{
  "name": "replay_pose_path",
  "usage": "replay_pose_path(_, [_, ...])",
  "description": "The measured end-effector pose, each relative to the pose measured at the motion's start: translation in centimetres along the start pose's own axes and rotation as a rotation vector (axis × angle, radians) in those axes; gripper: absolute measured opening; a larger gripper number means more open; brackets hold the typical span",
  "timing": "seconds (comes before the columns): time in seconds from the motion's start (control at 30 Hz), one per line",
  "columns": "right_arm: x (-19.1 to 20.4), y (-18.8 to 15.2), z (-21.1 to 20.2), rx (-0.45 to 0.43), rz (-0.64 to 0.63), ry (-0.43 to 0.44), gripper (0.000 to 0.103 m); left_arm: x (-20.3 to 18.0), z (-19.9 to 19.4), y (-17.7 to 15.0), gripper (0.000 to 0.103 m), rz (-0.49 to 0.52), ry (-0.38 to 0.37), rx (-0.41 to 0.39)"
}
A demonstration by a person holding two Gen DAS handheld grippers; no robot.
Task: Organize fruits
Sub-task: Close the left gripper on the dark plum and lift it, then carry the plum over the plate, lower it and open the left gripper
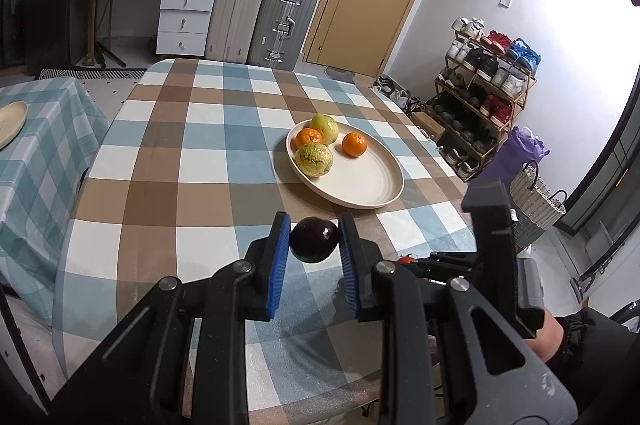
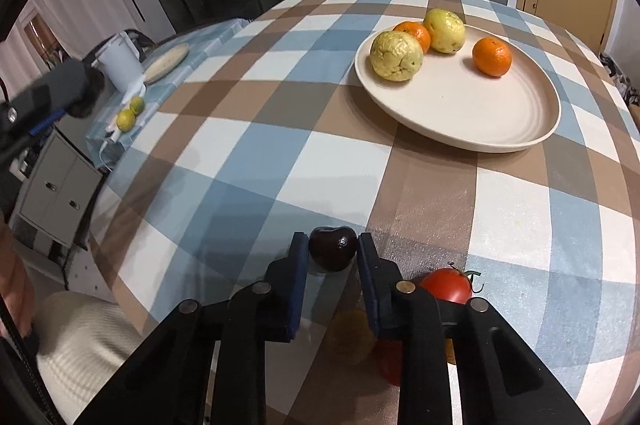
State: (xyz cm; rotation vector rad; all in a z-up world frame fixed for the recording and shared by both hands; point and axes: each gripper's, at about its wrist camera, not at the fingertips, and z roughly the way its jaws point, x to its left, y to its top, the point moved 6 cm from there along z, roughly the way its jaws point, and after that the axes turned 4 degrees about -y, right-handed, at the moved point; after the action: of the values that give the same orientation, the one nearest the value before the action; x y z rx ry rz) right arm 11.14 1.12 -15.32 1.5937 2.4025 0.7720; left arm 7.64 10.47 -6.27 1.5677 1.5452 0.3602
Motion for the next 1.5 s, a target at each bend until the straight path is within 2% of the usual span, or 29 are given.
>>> replay_pose_path(0.13, [0.1,0.2,-0.8,-0.021,0.006,0.021,0.026,0.1,0.6,0.2,0.022,0.016,0.027,0.005])
replay_pose_path(0.3, [-0.3,0.8,-2.3,-0.070,0.030,0.051,0.026,0.6,1.3,1.9,0.022,0.022,0.061,-0.003])
replay_pose_path(0.43, [-1.4,1.2,-3.7,-0.105,0.068,0.079,0.025,-0.1,2.9,3.2,0.022,0.039,0.057,0.017])
replay_pose_path(0.63, [-5.1,2.6,-6.8,-0.193,0.148,0.119,0.025,-3.0,6.4,5.6,0.022,0.086,0.026,0.026])
replay_pose_path(0.73, [-7.6,3.7,-7.9,-0.234,0.204,0.142,0.025,-4.7,9.2,6.7,0.022,0.088,-0.017,0.057])
replay_pose_path(0.87, [-11.1,5.8,-8.1,-0.271,0.249,0.127,0.025,-6.2,13.8,8.1,0.022,0.098,-0.027,0.088])
replay_pose_path(1.03, [-14.1,8.7,-6.5,-0.285,0.284,0.135,0.026,-6.3,20.2,9.4,0.022,0.052,-0.040,0.148])
replay_pose_path(1.17, [-15.2,10.4,-3.9,-0.259,0.282,0.141,0.026,-5.3,25.1,9.7,0.022,-0.019,-0.091,0.225])
replay_pose_path(1.37, [-15.4,11.9,-0.7,-0.223,0.222,0.124,0.026,-4.1,29.2,9.8,0.022,-0.046,-0.114,0.278])
replay_pose_path(1.5, [-15.2,12.0,2.0,-0.170,0.195,0.109,0.026,-3.1,31.0,9.9,0.022,-0.061,-0.102,0.290])
